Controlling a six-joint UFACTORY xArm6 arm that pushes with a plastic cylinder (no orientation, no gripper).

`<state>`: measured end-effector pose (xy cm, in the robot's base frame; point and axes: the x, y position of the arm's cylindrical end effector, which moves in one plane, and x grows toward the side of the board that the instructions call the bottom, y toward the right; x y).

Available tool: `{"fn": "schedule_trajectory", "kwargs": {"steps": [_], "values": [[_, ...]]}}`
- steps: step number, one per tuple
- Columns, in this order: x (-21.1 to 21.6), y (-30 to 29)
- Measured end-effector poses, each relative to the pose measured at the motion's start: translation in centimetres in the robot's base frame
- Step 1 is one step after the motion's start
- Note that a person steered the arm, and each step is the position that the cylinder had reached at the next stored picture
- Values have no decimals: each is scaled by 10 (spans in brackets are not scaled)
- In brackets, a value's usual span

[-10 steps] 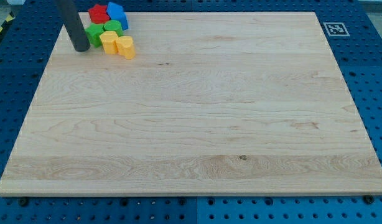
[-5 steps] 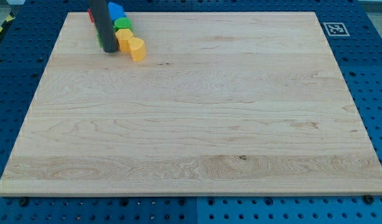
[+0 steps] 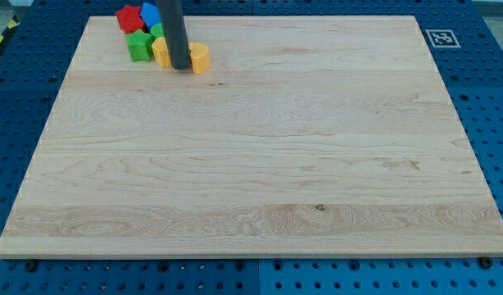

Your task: Separate yellow heart from yellow hexagon

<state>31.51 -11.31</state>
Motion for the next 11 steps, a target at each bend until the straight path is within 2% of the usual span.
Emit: {"fn": "schedule_trajectory", "kwargs": {"steps": [2, 3, 7, 8, 11], "values": [[-9, 62], [-29, 95], [-78, 107], [-78, 137], [16, 201]]}}
